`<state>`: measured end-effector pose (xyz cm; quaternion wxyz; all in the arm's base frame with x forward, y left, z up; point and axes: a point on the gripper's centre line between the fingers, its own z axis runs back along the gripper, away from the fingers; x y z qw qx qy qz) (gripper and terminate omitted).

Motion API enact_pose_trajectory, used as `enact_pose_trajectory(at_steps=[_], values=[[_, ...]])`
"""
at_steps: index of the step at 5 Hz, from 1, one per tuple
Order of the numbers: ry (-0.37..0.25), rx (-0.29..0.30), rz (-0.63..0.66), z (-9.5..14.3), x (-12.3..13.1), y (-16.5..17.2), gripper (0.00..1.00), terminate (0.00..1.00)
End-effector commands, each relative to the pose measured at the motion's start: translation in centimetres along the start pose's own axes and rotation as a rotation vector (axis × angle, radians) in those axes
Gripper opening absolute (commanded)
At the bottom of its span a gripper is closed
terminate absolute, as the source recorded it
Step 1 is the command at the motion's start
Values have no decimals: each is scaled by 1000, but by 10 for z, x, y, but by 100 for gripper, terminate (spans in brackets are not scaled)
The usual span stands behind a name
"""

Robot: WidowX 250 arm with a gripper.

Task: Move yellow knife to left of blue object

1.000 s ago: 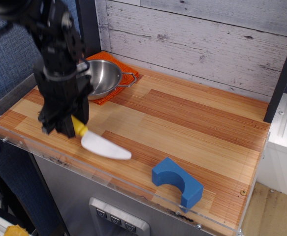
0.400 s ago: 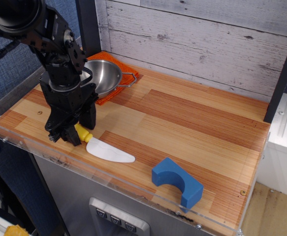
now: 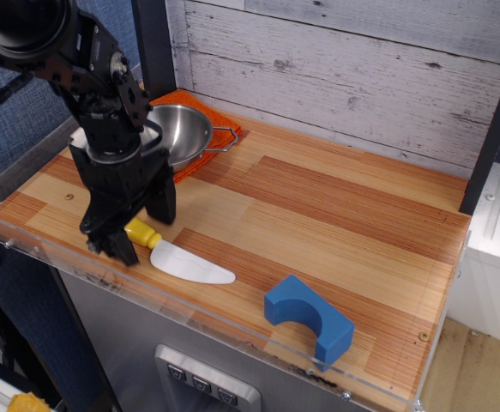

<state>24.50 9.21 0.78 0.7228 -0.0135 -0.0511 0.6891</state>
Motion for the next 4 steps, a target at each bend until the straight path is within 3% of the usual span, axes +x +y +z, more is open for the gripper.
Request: enact_pose_trajectory(at_steps=[1,4], values=[[-20,-101,-10,39,-10,-13,100,0],[-43,-208,-57,109,-16,1,100,0]])
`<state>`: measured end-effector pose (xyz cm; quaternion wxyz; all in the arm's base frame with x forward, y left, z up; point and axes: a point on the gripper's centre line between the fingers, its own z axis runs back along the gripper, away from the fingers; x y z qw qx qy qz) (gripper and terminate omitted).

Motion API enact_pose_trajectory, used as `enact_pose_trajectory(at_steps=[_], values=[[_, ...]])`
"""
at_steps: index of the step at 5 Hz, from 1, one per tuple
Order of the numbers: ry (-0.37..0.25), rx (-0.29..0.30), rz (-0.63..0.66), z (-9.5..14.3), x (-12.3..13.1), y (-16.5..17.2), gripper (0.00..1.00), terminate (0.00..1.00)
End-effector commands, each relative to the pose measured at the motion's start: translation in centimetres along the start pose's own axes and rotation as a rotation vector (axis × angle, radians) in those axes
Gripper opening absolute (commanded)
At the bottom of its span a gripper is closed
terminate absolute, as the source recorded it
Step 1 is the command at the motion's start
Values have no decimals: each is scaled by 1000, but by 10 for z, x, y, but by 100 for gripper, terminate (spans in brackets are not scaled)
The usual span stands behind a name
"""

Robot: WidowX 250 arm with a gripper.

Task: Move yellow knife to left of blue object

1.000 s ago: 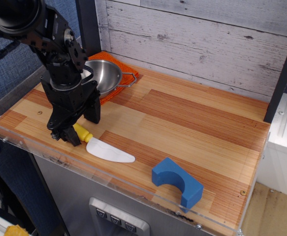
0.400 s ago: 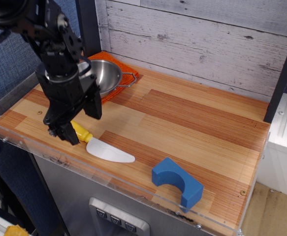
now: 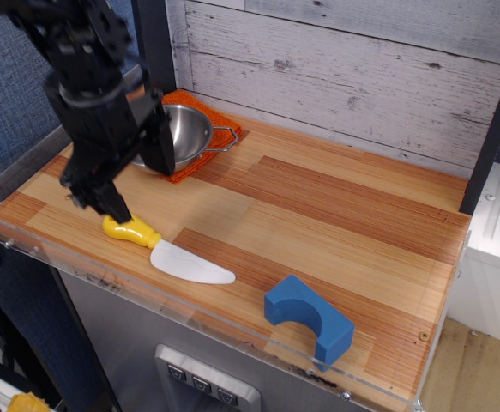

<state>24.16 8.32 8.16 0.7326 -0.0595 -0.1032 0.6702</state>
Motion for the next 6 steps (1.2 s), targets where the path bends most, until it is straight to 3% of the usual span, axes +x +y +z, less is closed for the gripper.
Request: enact_pose_trajectory(at_steps=[1,2,5,6], values=[[-46,-94,-54,58,-14,-4,100,0],[-47,-117,-111,71,-20,-14,100,0],[-47,-117,-111,71,-20,-14,100,0],[-47,-117,-111,71,-20,-14,100,100]])
